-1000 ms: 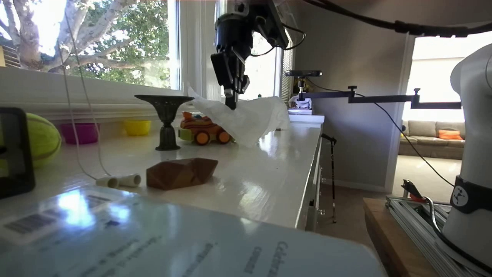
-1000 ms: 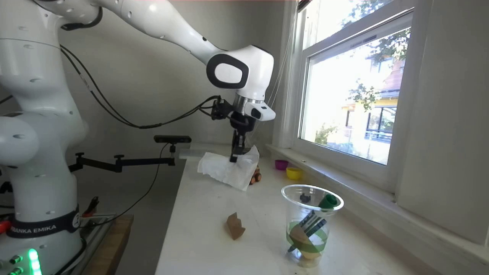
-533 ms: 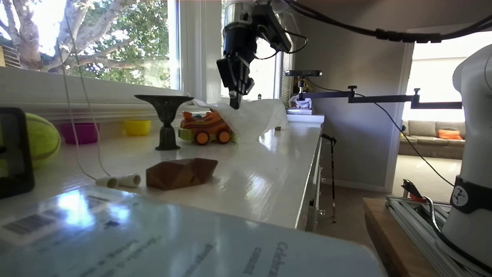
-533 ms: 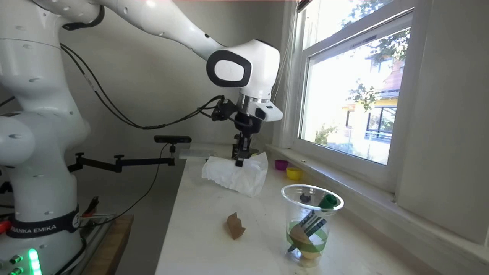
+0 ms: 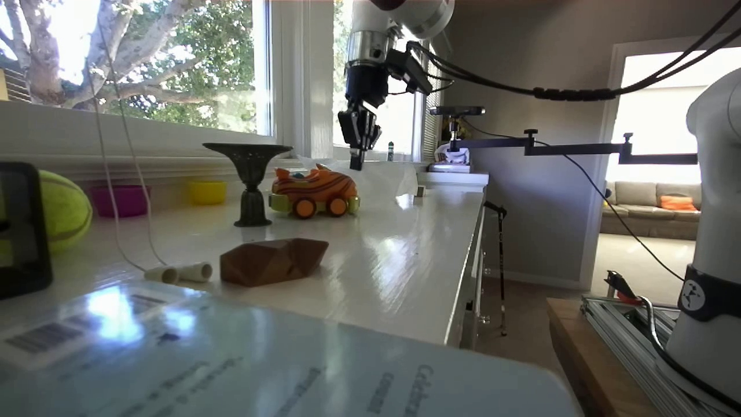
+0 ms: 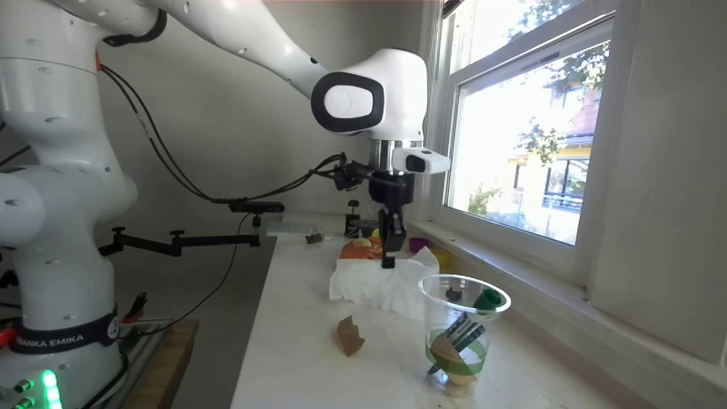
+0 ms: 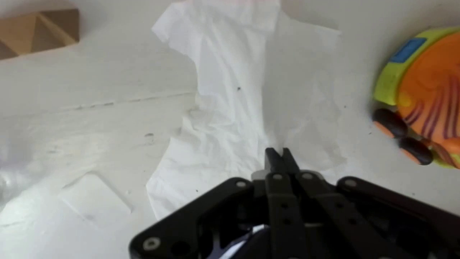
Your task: Use the paper towel to clean the toy car
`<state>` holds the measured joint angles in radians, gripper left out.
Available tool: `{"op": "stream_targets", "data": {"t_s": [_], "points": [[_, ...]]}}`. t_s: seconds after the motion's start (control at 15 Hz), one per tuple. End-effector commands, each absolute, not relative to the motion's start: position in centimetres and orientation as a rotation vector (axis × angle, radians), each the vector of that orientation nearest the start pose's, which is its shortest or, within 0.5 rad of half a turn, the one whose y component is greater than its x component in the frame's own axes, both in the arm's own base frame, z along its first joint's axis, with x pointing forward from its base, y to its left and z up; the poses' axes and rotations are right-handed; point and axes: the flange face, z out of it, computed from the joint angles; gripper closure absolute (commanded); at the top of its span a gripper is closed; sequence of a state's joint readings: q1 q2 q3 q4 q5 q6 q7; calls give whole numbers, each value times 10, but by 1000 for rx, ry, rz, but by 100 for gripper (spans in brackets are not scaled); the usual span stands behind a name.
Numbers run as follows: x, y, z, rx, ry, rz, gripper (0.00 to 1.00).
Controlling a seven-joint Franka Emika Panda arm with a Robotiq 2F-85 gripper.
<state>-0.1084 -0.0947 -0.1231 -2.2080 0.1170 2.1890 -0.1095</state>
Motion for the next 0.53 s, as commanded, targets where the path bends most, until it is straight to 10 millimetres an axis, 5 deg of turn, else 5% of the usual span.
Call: {"op": "stream_targets", "data": {"t_s": [0.0, 0.4, 0.47], "points": [[513, -113, 420, -3143, 48, -243, 100], [509, -106, 401, -3123, 85, -290, 98], [507, -107, 399, -3119, 100, -276, 73]]}}
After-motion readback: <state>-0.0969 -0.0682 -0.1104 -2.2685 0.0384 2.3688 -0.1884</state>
